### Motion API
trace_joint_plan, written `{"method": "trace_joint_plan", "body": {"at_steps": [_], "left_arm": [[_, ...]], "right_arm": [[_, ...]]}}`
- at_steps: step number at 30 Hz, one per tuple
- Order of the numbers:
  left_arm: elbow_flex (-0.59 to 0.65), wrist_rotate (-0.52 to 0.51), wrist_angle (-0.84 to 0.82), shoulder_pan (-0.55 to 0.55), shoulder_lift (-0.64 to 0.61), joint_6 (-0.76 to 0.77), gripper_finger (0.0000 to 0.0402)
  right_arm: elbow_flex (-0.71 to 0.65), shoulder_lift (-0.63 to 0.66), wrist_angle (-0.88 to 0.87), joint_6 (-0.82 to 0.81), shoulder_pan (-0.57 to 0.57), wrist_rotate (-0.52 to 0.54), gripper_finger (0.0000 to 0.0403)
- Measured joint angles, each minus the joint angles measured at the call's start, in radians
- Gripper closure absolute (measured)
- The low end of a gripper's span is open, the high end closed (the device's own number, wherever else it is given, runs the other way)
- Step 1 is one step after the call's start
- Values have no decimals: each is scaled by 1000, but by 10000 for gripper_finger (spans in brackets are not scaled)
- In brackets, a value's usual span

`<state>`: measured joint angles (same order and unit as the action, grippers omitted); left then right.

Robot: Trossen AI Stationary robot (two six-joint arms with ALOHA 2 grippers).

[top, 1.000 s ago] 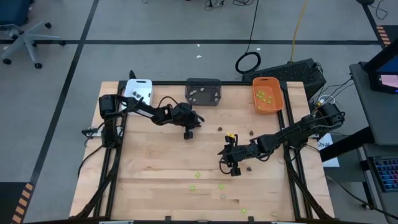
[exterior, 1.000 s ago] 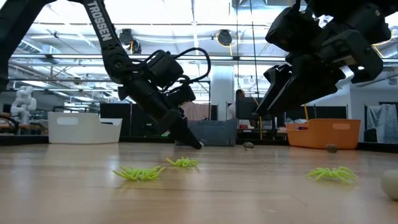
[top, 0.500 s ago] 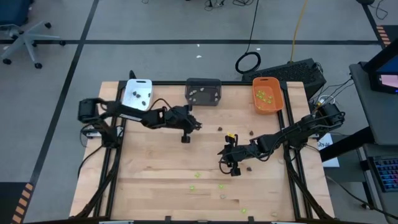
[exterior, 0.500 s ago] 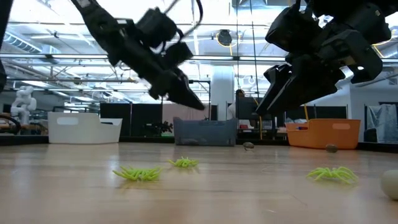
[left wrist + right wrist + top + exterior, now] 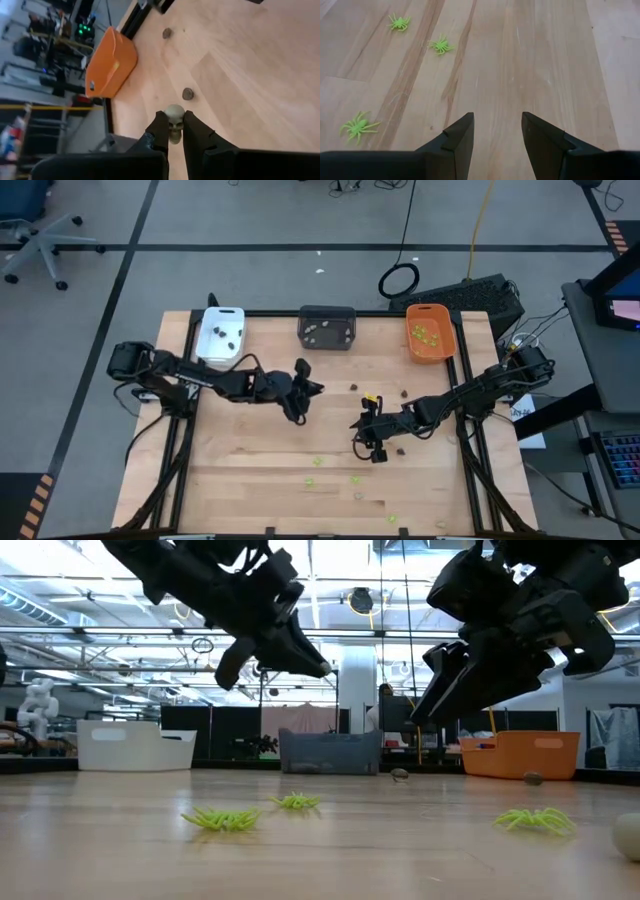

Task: Sort Halloween decoration
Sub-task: Put the white toy skull into the black bin

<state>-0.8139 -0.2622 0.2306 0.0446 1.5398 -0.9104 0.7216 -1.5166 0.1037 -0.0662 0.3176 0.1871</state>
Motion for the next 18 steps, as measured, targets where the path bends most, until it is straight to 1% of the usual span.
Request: {"method": "trace_joint_plan", "body": {"at_steps": [6,10,14,18], "left_arm": [[0,-23,13,31,0,-106,383],[0,-60,24,52,0,-213,383],[0,-70,24,66,0,-311,383],[0,-88,31,76,0,-354,383]], "right_arm": [[0,0,0,0,0,0,250],[0,0,-1,0,0,0,250],[0,0,-1,0,0,0,250],[0,0,-1,0,0,0,250]]}}
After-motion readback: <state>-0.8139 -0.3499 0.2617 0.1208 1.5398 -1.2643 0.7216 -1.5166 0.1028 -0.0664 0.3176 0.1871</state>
